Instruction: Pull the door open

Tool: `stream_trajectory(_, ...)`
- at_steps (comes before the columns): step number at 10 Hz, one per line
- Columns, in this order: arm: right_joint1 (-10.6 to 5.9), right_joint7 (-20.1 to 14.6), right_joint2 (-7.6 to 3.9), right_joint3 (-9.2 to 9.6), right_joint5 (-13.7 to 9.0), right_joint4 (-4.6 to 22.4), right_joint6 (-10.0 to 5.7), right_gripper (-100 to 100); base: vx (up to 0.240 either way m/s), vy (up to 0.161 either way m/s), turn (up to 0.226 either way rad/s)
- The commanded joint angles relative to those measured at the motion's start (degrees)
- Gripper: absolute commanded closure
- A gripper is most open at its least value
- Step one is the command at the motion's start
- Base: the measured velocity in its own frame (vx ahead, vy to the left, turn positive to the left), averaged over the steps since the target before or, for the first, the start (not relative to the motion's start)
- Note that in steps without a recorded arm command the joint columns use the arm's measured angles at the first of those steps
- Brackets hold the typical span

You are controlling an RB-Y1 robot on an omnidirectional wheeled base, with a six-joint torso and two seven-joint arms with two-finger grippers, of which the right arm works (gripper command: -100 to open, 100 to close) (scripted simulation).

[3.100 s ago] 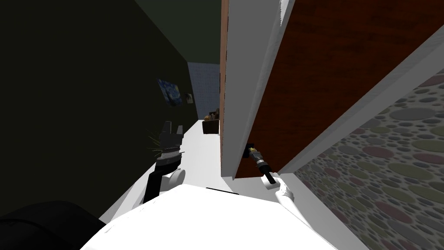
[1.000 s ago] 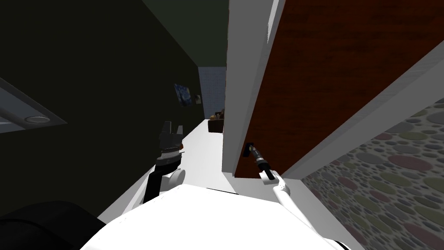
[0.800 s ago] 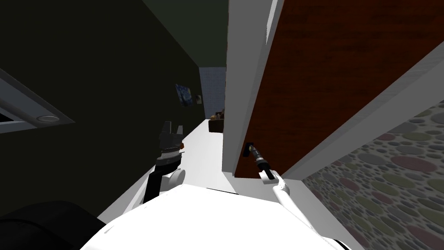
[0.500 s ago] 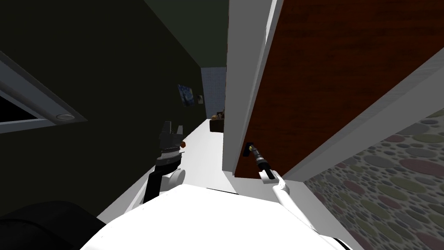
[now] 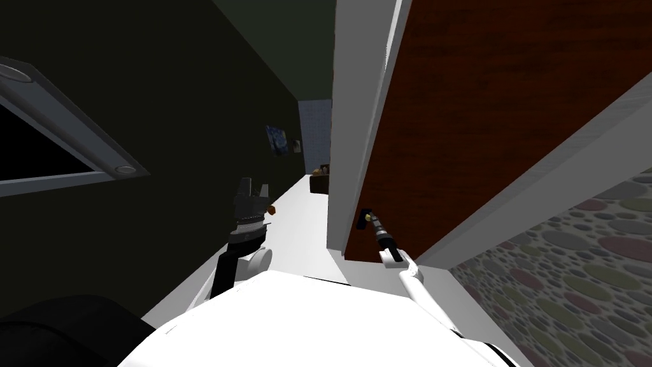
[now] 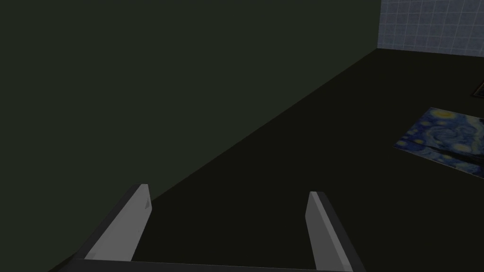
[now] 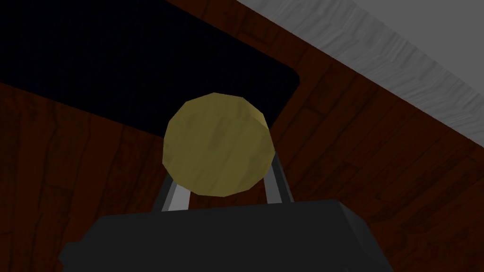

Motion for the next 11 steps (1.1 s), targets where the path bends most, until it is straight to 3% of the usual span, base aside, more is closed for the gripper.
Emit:
stream_trajectory(1, -0.32, -1.64, 0.56, 0.86, -0.70, 0.34, -0.15, 100, -0.040, -0.032, 0.059)
stream_trajectory(3, -1.21, -5.62, 0.48, 1.44, -4.11, 1.47, -0.25, 100, -0.077, -0.058, 0.128)
stream_trajectory(4, -1.21, -6.38, 0.48, 1.44, -4.11, 1.47, -0.25, 100, -0.066, -0.047, 0.056)
stream_trajectory(6, -2.10, -10.14, 0.41, 2.02, -7.57, 2.62, -0.35, 100, -0.073, -0.054, 0.107)
stream_trajectory(9, -2.56, -13.52, 0.37, 2.32, -9.34, 3.20, -0.40, 100, -0.064, -0.039, 0.069)
stream_trajectory(11, -3.48, -17.23, 0.28, 2.93, -12.90, 4.39, -0.50, 100, -0.077, -0.035, 0.134)
